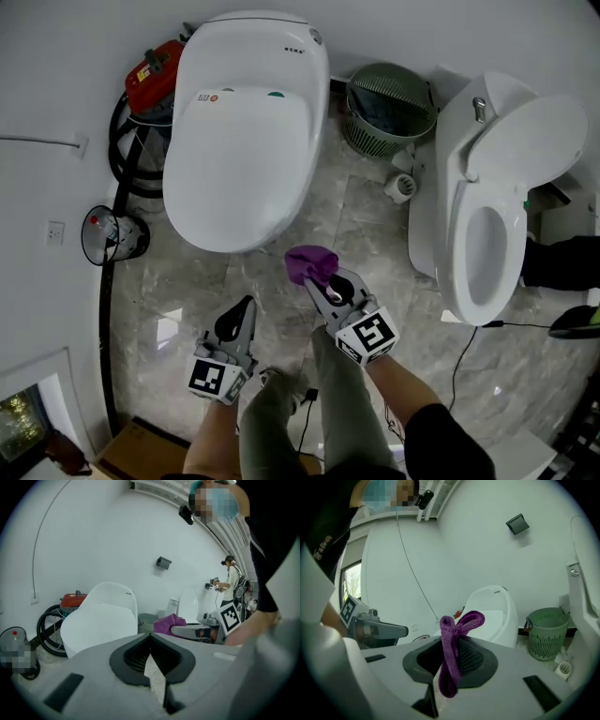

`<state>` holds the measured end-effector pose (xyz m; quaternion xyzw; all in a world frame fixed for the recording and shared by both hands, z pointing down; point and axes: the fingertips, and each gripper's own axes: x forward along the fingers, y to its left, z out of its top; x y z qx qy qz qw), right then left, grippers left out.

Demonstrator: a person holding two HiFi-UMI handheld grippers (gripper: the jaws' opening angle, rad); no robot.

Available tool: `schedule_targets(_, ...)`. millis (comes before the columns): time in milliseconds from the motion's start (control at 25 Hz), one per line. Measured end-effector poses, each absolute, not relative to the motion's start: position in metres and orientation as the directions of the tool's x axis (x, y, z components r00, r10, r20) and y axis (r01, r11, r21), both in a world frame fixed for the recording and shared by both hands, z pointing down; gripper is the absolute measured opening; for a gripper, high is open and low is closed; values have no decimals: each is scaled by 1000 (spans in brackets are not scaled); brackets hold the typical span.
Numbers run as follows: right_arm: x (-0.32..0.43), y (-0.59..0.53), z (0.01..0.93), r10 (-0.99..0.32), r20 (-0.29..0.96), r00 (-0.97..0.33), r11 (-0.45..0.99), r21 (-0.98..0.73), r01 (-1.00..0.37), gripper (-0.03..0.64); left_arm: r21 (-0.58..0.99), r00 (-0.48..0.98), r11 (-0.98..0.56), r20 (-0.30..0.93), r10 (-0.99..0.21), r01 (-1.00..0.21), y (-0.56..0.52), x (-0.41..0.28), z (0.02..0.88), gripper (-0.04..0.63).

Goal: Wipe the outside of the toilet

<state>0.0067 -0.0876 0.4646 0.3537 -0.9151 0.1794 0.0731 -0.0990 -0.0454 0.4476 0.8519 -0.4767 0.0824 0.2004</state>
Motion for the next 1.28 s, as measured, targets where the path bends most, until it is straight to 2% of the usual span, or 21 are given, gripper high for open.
schedule_targets(200, -4, -101, 515, -594, 222, -773, 732, -249, -634, 66, 264, 530, -465, 289, -798, -845, -63, -98, 508, 5)
schedule_targets(640, -25, -110, 591, -497, 36, -867, 845, -207, -493, 67, 183, 486, -455, 189, -853, -871, -84, -107, 606, 6)
schedule_targets(840, -28, -111, 617, -451, 5, -892, 886, -115, -449, 67, 152, 495, -475, 151, -856, -867, -87, -102, 628, 6)
schedule_targets(1080, -33, -127, 629, -450, -3, -893, 892, -56, -449, 67, 144, 517, -500, 122, -847, -854, -90, -91, 633, 5)
schedule_targets(1280, -26, -153, 632, -513, -11, -858, 857, -69, -511, 67, 146, 510, -492, 123, -852, -858, -92, -88, 631, 5)
